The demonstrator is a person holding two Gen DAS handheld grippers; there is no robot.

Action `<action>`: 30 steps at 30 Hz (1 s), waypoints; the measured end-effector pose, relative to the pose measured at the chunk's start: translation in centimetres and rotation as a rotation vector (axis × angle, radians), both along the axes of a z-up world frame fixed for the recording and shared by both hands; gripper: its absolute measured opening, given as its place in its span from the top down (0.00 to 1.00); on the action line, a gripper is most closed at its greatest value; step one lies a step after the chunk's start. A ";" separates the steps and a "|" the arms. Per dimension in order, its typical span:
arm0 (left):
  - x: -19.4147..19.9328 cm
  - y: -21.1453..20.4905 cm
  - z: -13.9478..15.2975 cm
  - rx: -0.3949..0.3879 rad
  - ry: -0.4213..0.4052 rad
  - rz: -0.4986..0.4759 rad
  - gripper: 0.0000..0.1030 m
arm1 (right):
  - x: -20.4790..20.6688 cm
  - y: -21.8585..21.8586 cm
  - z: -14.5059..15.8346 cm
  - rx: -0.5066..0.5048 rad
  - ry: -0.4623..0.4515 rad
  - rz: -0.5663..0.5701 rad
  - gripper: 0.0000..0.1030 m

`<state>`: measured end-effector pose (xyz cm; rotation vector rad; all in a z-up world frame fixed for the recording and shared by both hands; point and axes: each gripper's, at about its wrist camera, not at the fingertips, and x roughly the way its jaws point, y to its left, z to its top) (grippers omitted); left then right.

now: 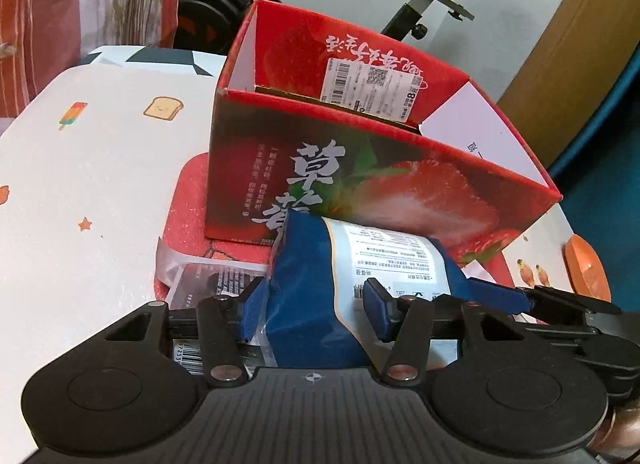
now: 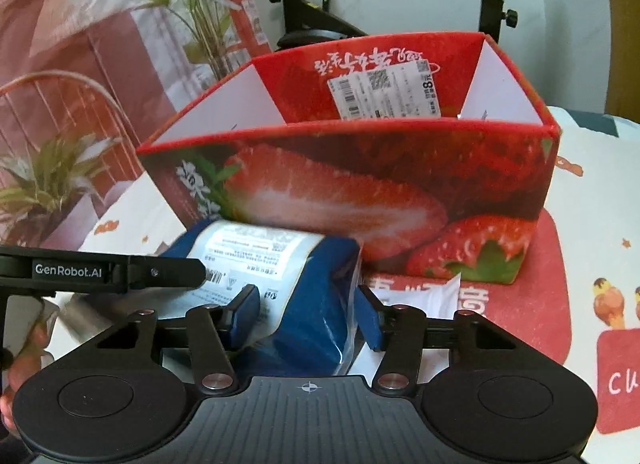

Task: Organize soft objects
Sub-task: 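Lift the blue package with both grippers and carry it over the red box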

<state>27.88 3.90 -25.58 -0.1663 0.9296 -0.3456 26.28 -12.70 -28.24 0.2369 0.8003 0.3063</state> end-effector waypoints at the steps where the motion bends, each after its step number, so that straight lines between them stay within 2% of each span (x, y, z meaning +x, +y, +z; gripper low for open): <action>1: 0.0 0.1 -0.1 -0.002 0.000 0.002 0.46 | -0.2 0.0 -0.1 -0.002 -0.004 0.002 0.53; 7: -0.8 -0.6 -0.1 0.039 -0.032 0.007 0.47 | -0.2 0.2 -0.3 -0.015 -0.001 0.007 0.54; 13: -0.9 -0.7 -0.3 0.047 -0.035 0.006 0.47 | 0.9 -0.3 -0.8 0.027 0.039 0.001 0.53; 15: -1.0 -0.7 -0.4 0.041 -0.033 0.010 0.47 | 0.7 -0.2 -0.8 0.021 0.029 0.007 0.56; 16: -1.0 -0.7 -0.4 0.038 -0.033 0.013 0.48 | 0.6 -0.1 -0.7 0.018 0.021 0.013 0.61; 17: -1.1 -0.7 -0.3 0.034 -0.035 0.013 0.56 | 0.5 0.0 -0.6 0.010 0.010 0.015 0.64; 20: -1.8 -0.7 0.3 0.022 -0.052 0.012 0.64 | -0.1 0.3 -0.1 -0.019 -0.030 0.014 0.72; 23: -2.8 -0.5 0.8 0.002 -0.075 0.030 0.65 | -1.5 0.5 0.8 -0.045 -0.106 0.022 0.79; 27: -4.6 -0.3 1.8 0.000 -0.144 0.048 0.66 | -4.2 1.3 1.3 -0.111 -0.236 0.066 0.80; 30: -5.5 -0.7 2.3 0.008 -0.180 0.037 0.66 | -5.0 1.3 1.5 -0.115 -0.266 0.063 0.80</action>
